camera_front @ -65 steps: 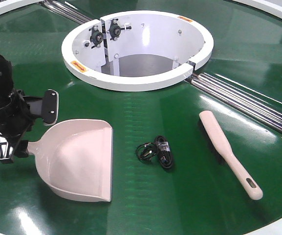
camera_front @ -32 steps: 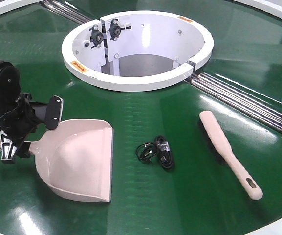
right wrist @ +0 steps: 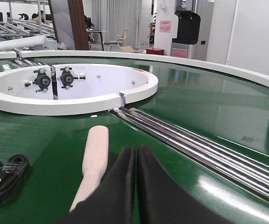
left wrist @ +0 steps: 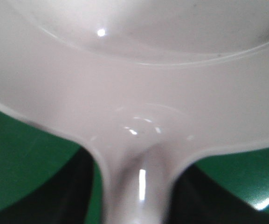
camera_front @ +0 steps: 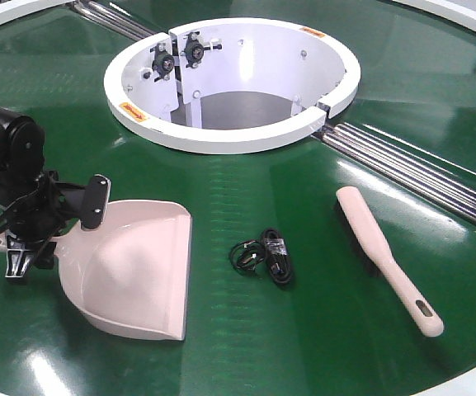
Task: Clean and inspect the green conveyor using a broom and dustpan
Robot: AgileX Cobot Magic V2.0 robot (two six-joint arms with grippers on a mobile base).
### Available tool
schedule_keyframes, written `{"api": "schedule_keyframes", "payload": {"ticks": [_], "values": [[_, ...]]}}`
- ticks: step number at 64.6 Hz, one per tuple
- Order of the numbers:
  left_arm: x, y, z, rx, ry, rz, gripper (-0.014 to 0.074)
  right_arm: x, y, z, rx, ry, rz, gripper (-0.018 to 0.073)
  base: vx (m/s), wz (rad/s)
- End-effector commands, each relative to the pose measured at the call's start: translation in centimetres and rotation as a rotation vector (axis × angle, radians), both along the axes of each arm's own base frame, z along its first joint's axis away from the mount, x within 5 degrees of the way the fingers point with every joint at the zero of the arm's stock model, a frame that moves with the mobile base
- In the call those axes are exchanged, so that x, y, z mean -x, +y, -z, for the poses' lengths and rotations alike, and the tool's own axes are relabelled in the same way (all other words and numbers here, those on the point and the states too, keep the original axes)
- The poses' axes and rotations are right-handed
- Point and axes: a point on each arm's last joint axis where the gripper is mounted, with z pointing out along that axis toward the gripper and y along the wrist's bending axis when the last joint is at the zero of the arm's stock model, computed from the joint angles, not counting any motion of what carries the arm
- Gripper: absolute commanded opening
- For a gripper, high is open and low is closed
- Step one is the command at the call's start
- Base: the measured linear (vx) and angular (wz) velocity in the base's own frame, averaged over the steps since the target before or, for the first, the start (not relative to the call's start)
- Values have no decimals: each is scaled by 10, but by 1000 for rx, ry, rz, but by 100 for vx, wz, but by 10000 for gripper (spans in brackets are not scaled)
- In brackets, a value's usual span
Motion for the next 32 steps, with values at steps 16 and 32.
{"api": "schedule_keyframes", "payload": {"ticks": [16,32], "values": [[5,-12,-25,6,-51,36,-8,1,0,-6,-1,-79,4,-8,0,0],[2,-26,-45,21,-92,-52,-8,1,0,-6,-1,-79,4,-8,0,0]]}}
